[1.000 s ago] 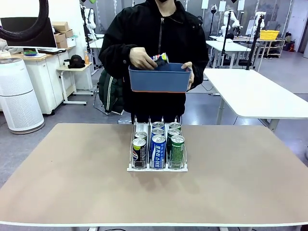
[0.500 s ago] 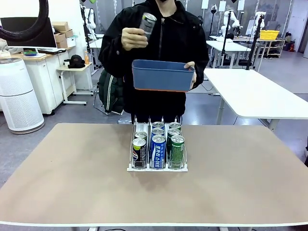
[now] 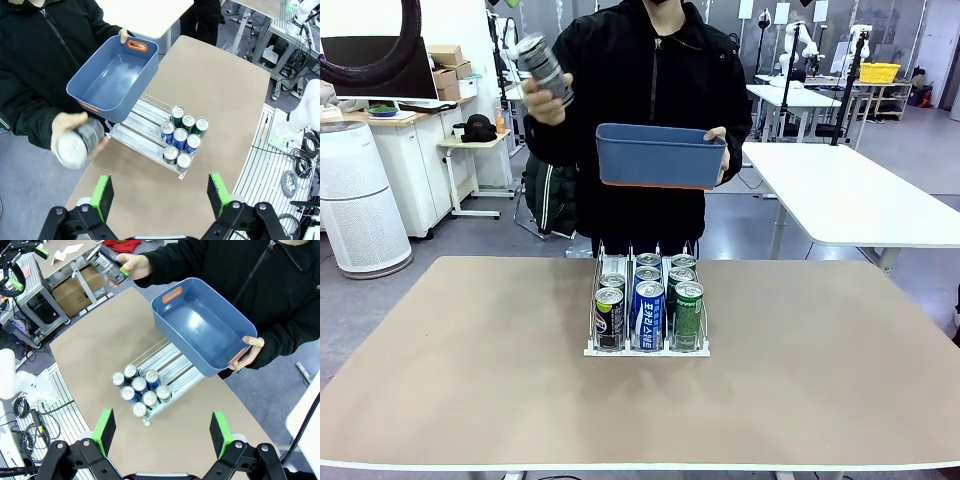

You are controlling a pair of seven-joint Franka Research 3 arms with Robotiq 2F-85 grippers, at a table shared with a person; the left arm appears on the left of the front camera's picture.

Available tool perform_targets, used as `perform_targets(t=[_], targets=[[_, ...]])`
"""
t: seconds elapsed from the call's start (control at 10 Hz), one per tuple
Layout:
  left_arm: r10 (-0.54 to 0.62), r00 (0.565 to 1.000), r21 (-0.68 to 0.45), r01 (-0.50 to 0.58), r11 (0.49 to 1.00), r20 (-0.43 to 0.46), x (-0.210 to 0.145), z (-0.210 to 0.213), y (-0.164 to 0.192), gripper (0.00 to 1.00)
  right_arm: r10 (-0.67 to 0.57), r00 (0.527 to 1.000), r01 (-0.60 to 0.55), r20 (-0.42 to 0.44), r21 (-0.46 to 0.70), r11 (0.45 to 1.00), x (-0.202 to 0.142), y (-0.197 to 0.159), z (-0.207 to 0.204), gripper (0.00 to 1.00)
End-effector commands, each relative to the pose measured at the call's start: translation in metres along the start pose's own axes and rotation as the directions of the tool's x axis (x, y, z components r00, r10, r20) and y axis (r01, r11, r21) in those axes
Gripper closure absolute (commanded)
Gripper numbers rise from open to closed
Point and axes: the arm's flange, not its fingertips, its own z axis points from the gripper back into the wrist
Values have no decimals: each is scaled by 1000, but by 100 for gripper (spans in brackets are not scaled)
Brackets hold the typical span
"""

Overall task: Fill the beverage cans into the dispenser.
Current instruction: Pick up the Pepsi coke handed by the human.

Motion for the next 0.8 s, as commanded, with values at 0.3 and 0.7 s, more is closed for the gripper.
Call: perform_targets(t=[0.3,0.7], targets=[[1,1000,-6,-1,1000,1,-1,1,1,0,2,1000,-2,-1,1,1000,0,1,1,0],[1,1000,-6,-1,1000,1,-1,1,1,0,2,1000,-2,-1,1,1000,0,1,1,0]])
